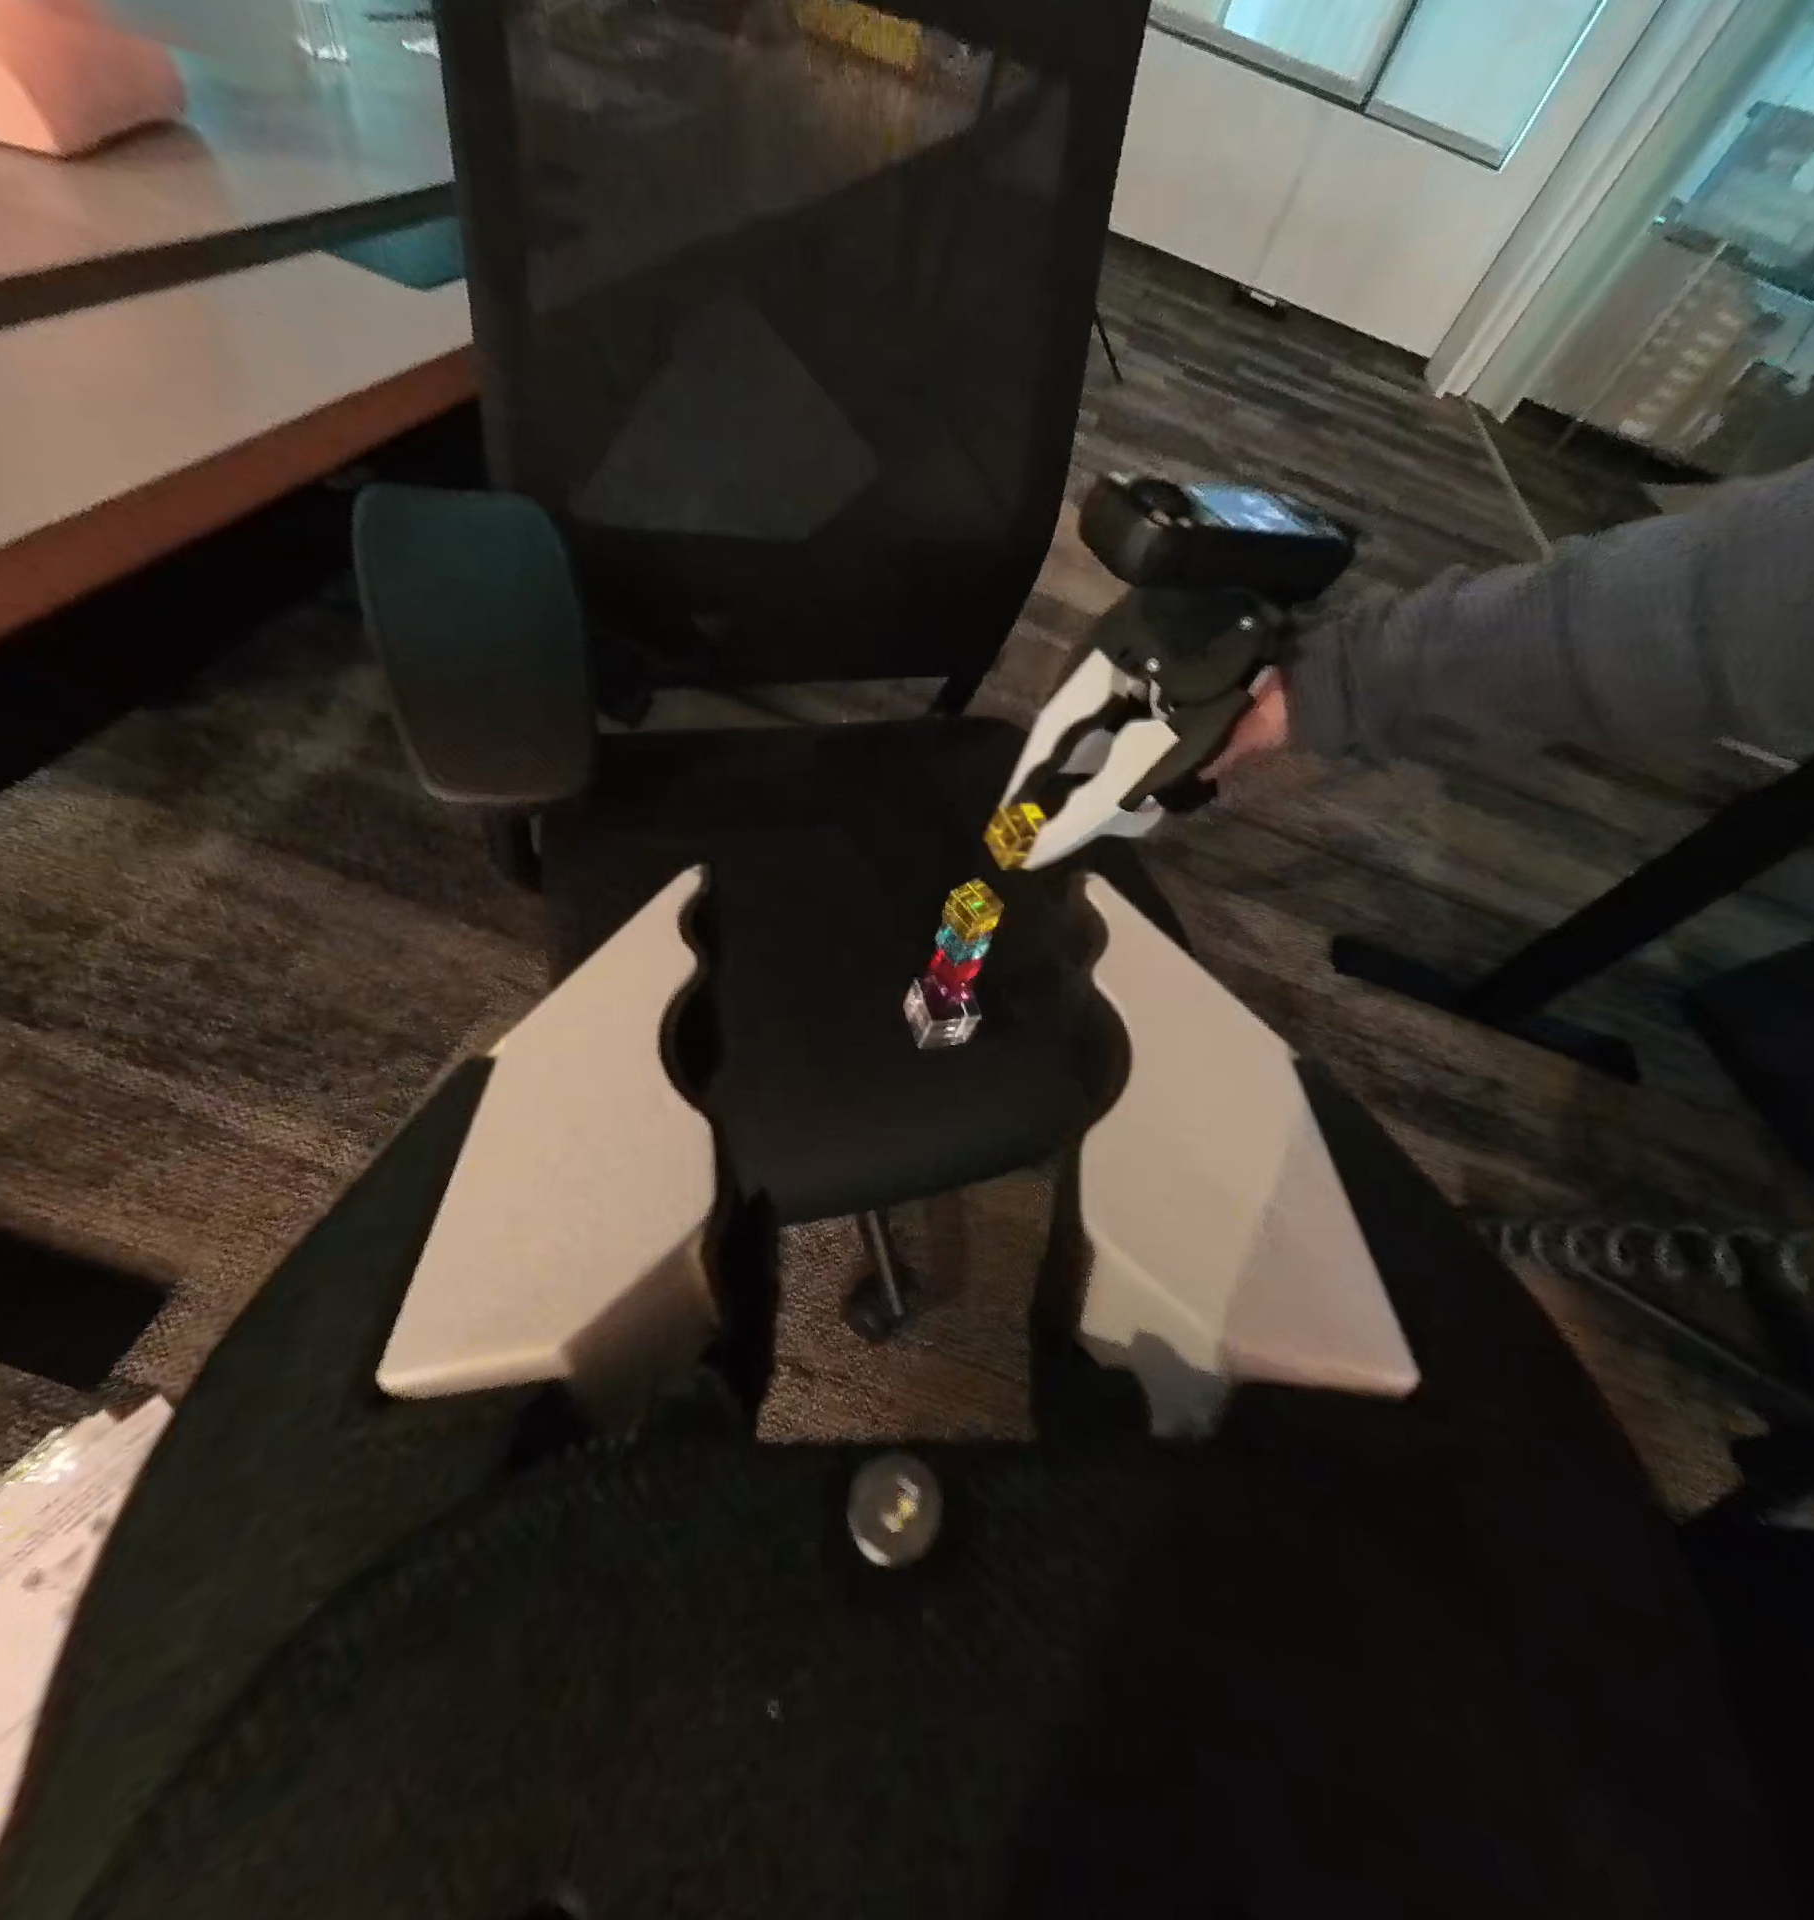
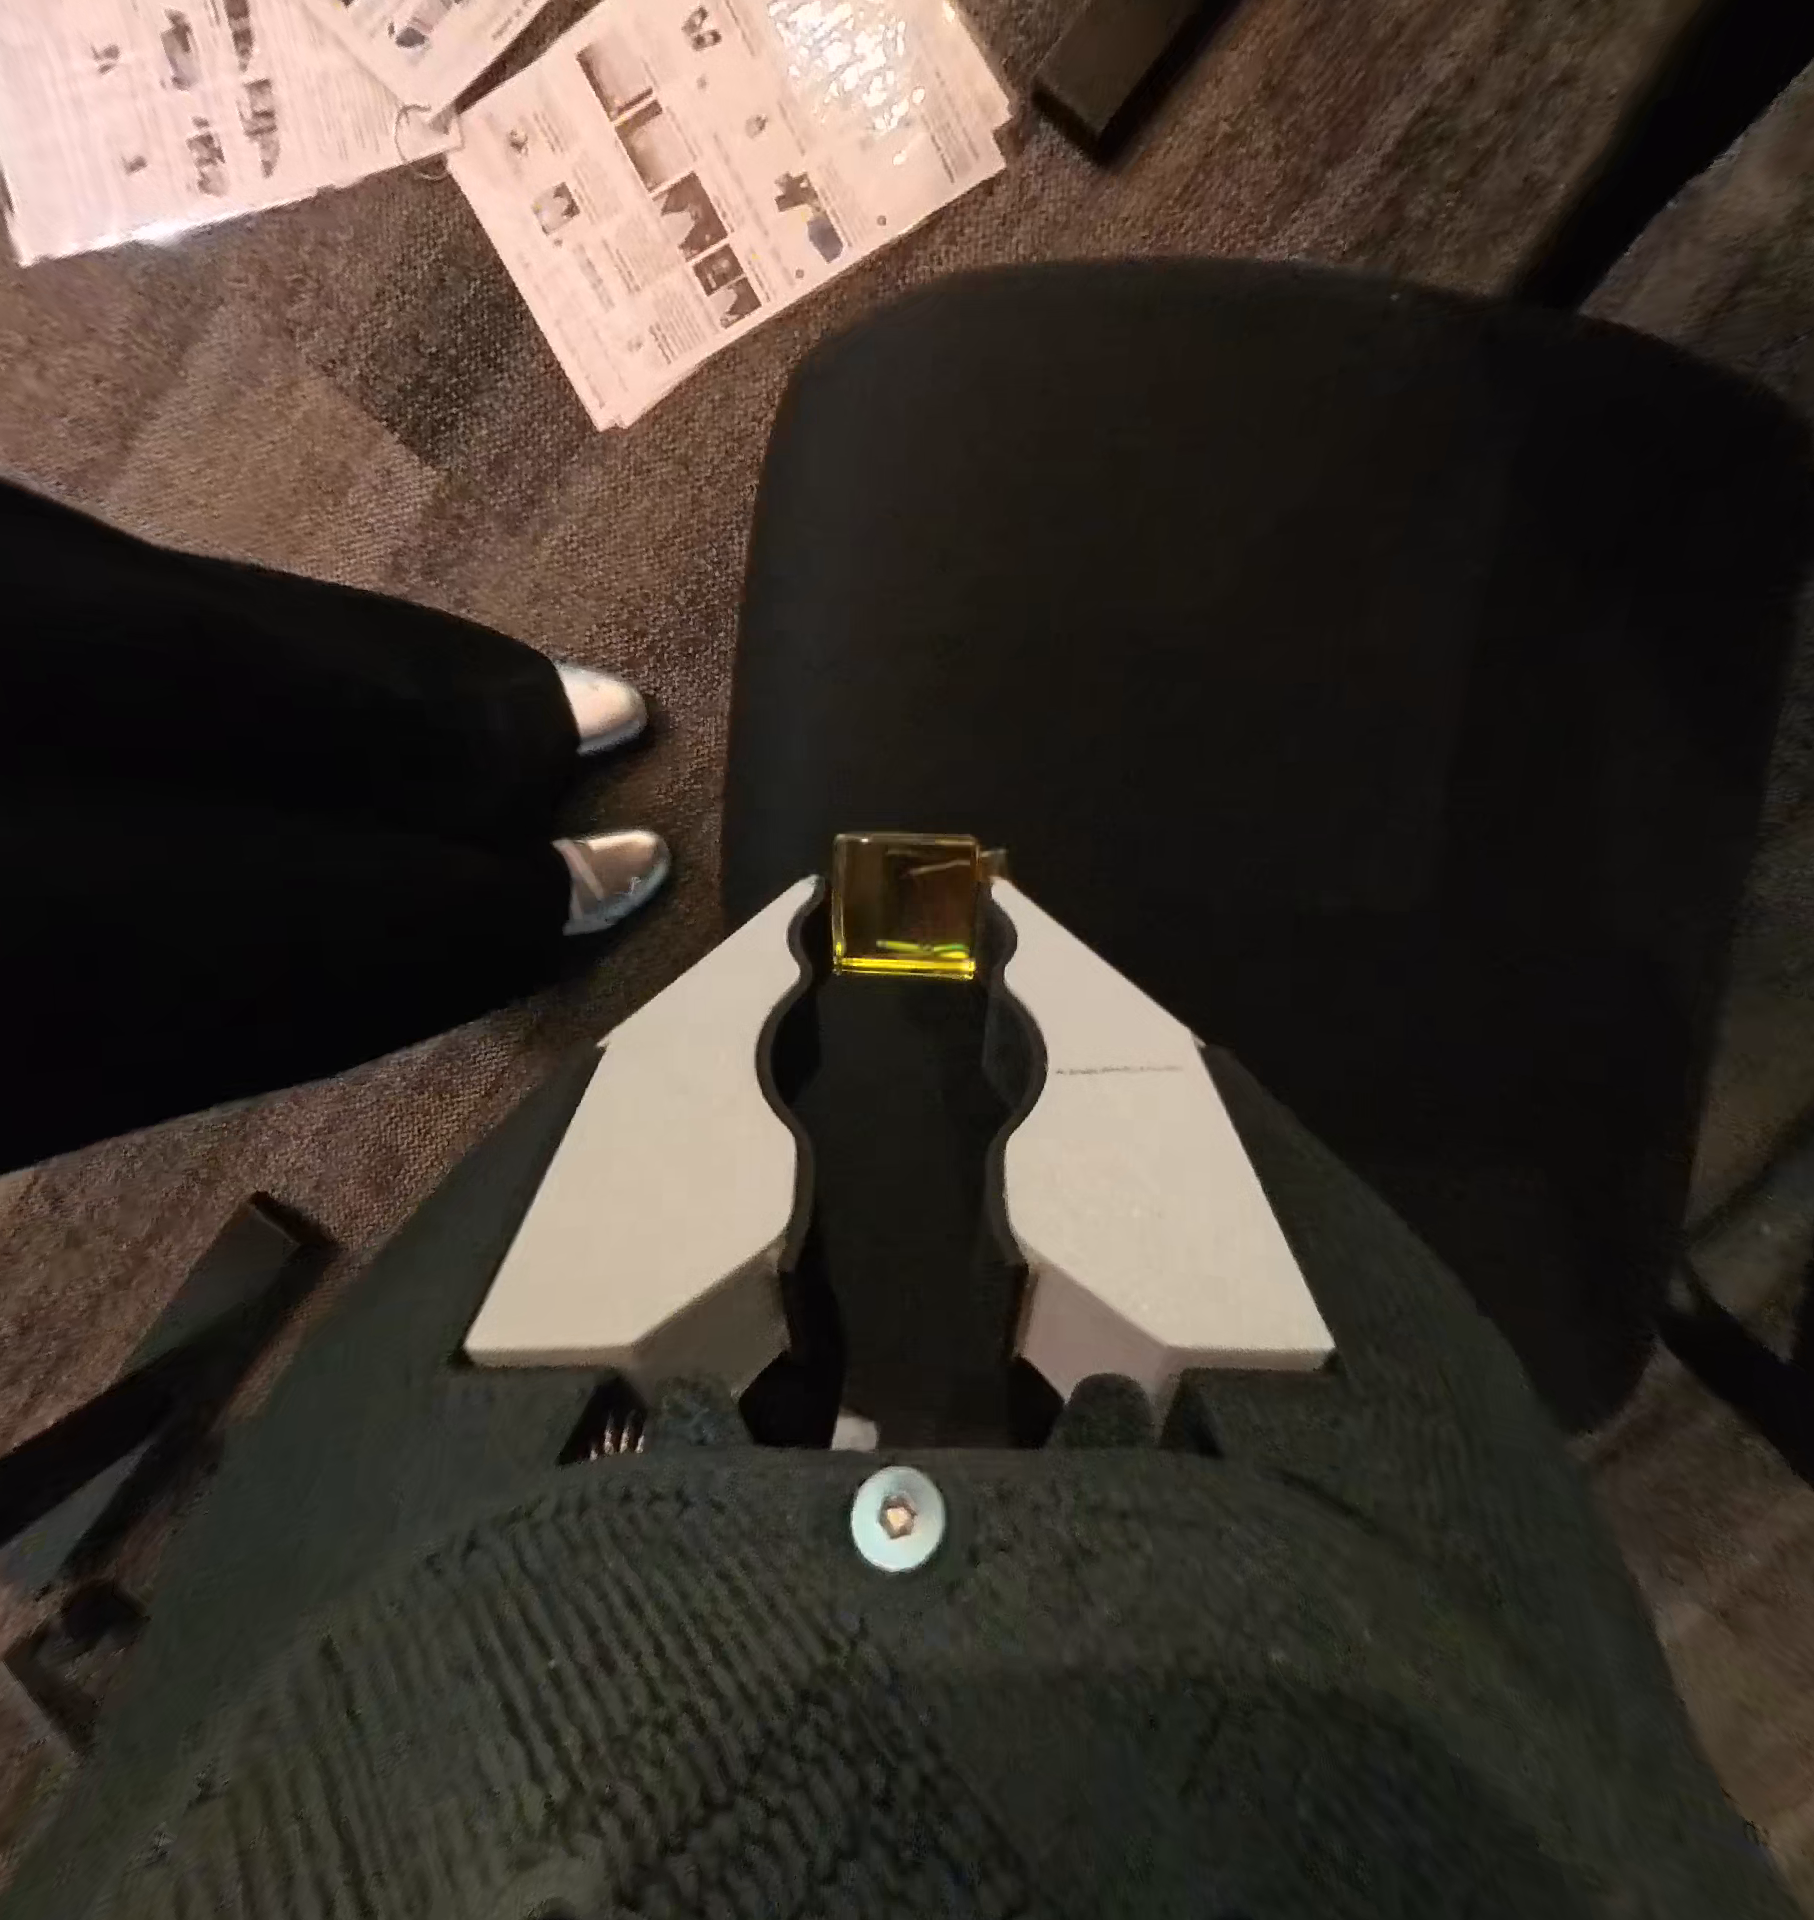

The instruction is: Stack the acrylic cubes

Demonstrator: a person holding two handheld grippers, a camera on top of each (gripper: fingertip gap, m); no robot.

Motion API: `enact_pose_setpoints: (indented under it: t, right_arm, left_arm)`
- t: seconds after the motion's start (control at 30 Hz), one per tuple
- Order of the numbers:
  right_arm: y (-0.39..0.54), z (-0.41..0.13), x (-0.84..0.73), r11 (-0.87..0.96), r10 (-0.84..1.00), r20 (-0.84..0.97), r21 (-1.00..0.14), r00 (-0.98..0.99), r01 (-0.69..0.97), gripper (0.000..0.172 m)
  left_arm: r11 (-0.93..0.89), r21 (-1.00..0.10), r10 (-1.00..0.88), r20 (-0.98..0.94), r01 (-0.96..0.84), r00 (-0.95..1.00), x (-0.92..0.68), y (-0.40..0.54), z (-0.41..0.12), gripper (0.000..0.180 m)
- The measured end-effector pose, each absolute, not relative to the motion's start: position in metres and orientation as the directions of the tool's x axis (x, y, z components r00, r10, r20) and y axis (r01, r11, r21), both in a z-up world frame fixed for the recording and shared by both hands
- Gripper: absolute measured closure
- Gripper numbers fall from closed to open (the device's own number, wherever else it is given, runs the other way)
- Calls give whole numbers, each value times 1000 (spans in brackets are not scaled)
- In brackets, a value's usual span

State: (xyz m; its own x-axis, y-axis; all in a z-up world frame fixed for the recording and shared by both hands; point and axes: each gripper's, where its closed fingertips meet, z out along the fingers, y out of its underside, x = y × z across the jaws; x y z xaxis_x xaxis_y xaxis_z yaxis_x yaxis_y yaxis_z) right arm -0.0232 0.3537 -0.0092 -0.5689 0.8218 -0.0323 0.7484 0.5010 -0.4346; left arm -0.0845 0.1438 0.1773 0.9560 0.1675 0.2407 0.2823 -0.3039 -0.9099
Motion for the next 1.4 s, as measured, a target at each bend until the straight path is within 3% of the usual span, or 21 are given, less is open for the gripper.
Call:
enact_pose_setpoints:
  t: [0.67, 1.4]
  right_arm:
    - [370, -51, -27, 540, 782, -113, -368, -613, 757, 145]
    - [363, -60, -28, 525, 783, -129, -386, -608, 758, 145]
  left_arm:
    - [-346, -881, 189, 273, 324, 943, -69, 147, 150, 116]
    - [-361, -866, 207, 287, 346, 935, -73, 145, 143, 116]
